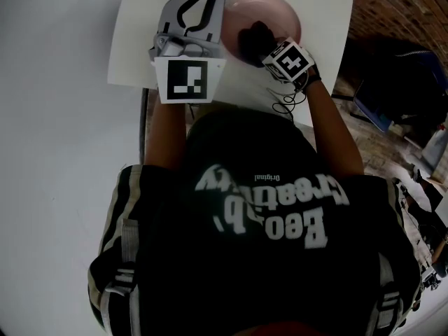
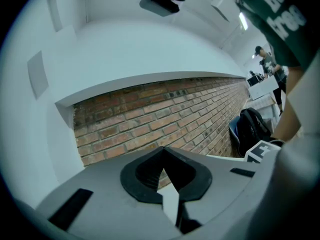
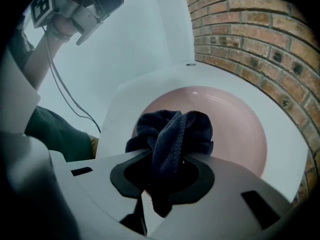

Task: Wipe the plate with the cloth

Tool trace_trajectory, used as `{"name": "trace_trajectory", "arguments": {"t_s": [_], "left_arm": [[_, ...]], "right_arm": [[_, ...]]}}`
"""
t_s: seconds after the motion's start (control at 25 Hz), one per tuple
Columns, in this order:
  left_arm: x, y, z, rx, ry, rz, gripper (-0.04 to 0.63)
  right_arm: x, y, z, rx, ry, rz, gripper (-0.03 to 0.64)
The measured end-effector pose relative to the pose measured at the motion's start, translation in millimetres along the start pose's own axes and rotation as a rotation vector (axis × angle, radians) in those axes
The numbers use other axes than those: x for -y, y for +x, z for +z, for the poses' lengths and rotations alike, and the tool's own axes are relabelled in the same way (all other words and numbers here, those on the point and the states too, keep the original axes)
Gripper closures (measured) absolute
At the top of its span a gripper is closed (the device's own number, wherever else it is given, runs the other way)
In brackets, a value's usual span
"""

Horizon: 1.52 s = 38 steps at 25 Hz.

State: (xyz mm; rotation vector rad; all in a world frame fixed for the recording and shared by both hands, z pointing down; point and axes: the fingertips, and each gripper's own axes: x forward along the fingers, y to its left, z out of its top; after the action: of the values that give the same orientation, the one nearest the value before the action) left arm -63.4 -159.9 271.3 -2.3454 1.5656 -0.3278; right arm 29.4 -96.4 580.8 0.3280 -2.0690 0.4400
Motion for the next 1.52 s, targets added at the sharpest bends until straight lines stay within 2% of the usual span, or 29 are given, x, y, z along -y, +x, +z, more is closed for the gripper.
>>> {"name": "trace_trajectory", "arguments": {"t_s": [0.56,0.8,1.04,1.52], "left_arm": [[8,14,7,0.009,0.015,-0.019,0.597],[7,25,0,0.0,0.005,-0.017,0.597],[9,33,-9,-0.024,-0.008,-0.021,0.597],[-6,23,-24,-0.038,-0.015,-0.026,0.597]], "right_arm": [[36,-34,-29,-0.074,-0.002,-0.14,0.543],[73,-38,-35,-0.103,0.02,-0.245,0.543],[101,-40,-28,-0.105,0.032,-0.321,0.543],[123,-24,10,-0.09,0.017,-0.376,0.543]]}}
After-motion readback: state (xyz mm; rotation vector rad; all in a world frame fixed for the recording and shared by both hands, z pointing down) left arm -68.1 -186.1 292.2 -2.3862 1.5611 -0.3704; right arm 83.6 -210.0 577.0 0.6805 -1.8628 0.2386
